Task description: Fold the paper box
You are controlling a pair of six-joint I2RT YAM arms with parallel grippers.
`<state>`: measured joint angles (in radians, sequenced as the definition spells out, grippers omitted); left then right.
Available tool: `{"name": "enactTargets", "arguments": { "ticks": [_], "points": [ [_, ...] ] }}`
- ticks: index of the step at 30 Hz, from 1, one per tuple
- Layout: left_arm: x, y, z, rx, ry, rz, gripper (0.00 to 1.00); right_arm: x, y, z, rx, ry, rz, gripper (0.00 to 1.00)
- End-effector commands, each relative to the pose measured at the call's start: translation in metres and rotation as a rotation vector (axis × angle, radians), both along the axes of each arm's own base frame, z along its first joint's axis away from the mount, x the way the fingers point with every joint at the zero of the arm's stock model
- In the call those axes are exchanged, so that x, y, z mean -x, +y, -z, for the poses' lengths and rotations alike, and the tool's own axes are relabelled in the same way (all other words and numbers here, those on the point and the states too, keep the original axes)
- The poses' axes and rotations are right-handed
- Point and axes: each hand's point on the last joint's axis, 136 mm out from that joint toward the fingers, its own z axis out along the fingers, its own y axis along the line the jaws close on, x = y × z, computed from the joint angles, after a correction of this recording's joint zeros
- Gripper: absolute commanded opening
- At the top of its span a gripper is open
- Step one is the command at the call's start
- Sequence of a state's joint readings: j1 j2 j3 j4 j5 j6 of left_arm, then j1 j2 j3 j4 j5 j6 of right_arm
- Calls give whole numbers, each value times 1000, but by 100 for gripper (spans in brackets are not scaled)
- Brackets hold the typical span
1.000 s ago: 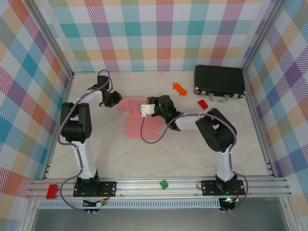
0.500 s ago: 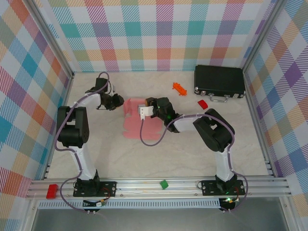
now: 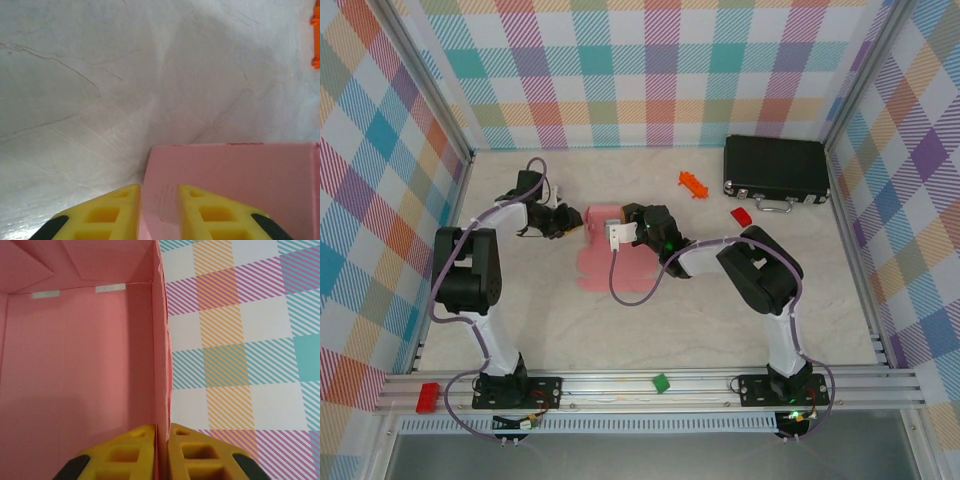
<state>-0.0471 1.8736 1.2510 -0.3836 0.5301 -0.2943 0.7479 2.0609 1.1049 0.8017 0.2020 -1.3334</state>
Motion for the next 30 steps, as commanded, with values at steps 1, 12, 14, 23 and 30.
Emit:
{"name": "enactTargets", "arguments": {
  "ticks": [1,12,14,23,30],
  "points": [
    [5,-7,-20,40,-51,41,25,3,5,6,7,-19,-6,14],
    [22,-15,-14,54,-48,93,26,3,6,8,7,-19,-3,15],
    [25,-19,-11,50,-48,115,27,3,6,8,10,-21,-3,15],
    [20,-35,-15,43,-160,179,32,3,7,6,11,-35,1,15],
    [19,-40,-18,52,-263,213,33,5,7,7,19,-36,-2,15]
  ]
}}
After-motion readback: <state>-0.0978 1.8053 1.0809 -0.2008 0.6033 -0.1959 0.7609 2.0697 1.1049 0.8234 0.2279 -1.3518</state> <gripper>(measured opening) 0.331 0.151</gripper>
